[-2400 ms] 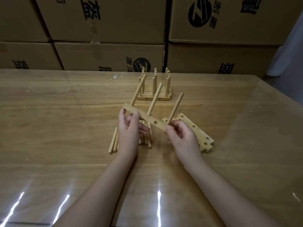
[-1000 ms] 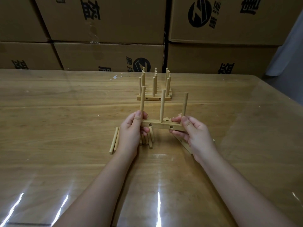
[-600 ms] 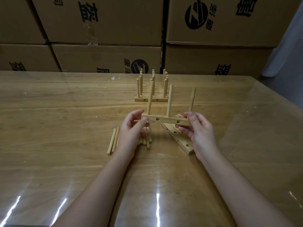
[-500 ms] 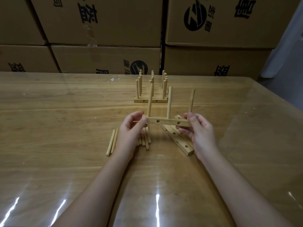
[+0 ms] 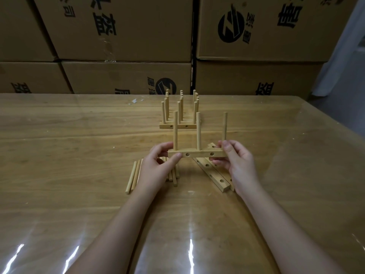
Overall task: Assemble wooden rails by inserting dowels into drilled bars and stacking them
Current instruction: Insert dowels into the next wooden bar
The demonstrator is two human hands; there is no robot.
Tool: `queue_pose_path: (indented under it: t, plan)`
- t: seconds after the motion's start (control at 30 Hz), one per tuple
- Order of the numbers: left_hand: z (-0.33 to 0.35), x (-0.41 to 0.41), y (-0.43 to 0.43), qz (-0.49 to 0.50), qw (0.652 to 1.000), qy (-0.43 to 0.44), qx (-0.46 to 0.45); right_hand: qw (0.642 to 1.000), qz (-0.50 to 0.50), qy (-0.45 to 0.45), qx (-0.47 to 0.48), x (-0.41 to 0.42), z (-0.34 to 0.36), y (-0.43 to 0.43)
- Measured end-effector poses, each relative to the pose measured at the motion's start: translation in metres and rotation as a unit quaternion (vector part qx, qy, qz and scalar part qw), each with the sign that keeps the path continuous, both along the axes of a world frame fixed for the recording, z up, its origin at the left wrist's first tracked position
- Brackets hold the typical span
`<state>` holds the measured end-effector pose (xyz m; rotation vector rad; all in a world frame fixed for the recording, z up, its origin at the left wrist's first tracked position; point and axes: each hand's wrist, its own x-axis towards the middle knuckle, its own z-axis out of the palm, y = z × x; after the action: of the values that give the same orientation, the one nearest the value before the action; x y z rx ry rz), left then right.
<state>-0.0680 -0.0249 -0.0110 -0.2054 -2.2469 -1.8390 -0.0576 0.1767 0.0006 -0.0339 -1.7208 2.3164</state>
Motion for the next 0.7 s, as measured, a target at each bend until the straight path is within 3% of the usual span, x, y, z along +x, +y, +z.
queue_pose_path:
  t: [0.4, 0.7]
  plan:
    - [0.008, 0.001, -0.003, -0.001, 0.997, -0.001, 0.075, 1.000, -0.005, -0.003, 0.001, -0.004, -0.005, -0.002]
    - [0.011, -0.010, -0.021, 0.075, 0.978, -0.054, 0.187, 0.983, -0.059, 0.011, 0.172, -0.002, -0.008, -0.009]
